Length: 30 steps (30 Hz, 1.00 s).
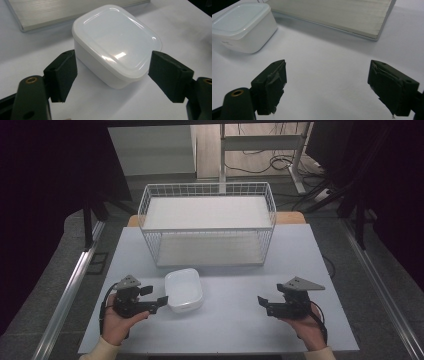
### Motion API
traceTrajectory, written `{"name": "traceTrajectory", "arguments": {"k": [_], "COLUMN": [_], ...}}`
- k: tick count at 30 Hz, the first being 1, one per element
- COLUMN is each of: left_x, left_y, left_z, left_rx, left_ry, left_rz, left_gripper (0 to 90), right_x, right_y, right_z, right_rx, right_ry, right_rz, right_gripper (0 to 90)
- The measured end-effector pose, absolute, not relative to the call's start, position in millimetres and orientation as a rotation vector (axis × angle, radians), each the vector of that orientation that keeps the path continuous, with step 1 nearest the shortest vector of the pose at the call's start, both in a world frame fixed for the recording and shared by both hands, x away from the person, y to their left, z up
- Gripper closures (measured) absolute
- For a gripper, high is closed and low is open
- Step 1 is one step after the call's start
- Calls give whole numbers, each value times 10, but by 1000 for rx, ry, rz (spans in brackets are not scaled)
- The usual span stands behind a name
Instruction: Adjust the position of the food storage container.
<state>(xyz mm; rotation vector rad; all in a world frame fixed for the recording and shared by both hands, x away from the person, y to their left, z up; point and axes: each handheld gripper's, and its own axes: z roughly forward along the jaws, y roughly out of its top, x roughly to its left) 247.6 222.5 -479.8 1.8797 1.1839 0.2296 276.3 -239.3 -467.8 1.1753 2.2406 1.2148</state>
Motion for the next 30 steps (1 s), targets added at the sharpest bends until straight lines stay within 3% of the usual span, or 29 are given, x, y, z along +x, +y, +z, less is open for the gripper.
{"name": "traceTrajectory", "arguments": {"k": [30], "left_x": [2398], "left_y": [2289], "left_z": [-4645], "left_rx": [1844], "left_ry": [1136], "left_rz": [283], "left_gripper": [255], "right_x": [2733], "right_y": [-2408], "right_z": [-4660], "right_rx": [1189], "right_ry": [2250], "right_rz": [1208], "right_gripper": [182]}}
